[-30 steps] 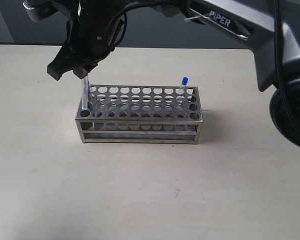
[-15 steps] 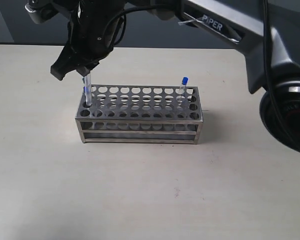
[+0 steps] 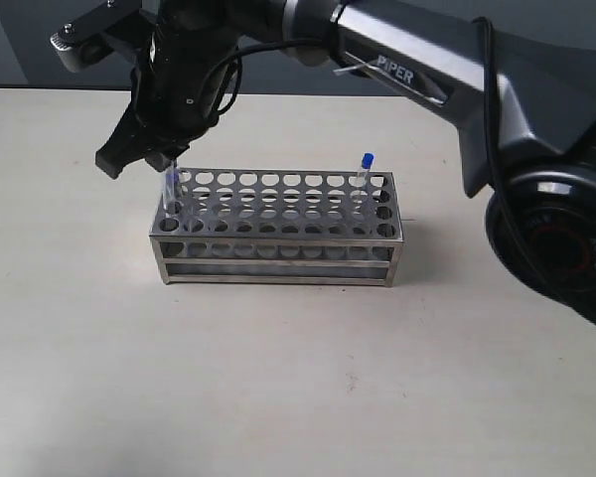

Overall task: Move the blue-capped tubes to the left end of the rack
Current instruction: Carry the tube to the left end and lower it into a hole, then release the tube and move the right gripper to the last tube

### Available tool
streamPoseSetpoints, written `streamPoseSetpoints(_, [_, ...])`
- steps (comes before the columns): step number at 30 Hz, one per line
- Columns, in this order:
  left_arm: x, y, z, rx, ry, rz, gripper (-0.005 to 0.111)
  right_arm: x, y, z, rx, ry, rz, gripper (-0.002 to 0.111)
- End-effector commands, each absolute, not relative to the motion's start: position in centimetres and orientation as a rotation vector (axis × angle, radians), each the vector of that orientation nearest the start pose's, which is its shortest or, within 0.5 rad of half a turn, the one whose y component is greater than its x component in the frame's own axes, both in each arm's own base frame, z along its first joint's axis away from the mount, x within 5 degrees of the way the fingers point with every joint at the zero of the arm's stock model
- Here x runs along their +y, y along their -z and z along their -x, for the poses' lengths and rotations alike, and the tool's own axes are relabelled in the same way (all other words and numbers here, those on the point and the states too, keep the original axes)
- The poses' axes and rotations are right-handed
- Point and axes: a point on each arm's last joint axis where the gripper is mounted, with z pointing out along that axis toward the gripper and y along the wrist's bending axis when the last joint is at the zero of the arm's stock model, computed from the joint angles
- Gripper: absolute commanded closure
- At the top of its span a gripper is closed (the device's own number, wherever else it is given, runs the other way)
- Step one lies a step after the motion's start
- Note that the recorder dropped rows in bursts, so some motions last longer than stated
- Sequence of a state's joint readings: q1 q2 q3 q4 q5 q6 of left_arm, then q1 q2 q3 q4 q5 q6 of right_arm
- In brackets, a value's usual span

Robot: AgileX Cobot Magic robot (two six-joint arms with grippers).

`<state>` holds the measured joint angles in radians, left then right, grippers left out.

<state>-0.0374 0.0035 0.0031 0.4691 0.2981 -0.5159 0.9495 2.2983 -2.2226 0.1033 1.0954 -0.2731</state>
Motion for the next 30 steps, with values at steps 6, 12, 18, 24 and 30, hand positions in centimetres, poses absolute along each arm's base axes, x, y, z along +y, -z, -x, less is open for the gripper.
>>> streamPoseSetpoints(6, [0.9, -19.0, -5.5, 1.740, -0.034, 0.114, 0.106, 42.7, -23.0, -29.2, 2.264, -0.396, 1.527, 0.109])
streamPoseSetpoints(12, [0.9, -19.0, -5.5, 1.740, -0.034, 0.114, 0.106, 43.0, -22.3, -29.2, 2.279, -0.419, 1.525, 0.109])
streamPoseSetpoints(18, [0.9, -19.0, -5.5, 1.740, -0.034, 0.114, 0.106, 43.0, -21.9, -29.2, 2.291, -0.414, 1.534, 0.096])
streamPoseSetpoints(24, [0.9, -19.0, -5.5, 1.740, -0.034, 0.114, 0.106, 42.8, -21.9, -29.1, 2.303, -0.406, 1.545, 0.069])
streamPoseSetpoints(30, [0.9, -19.0, -5.5, 1.740, -0.034, 0.114, 0.106, 41.2, -25.0, -28.6, 2.349, -0.316, 1.514, 0.069])
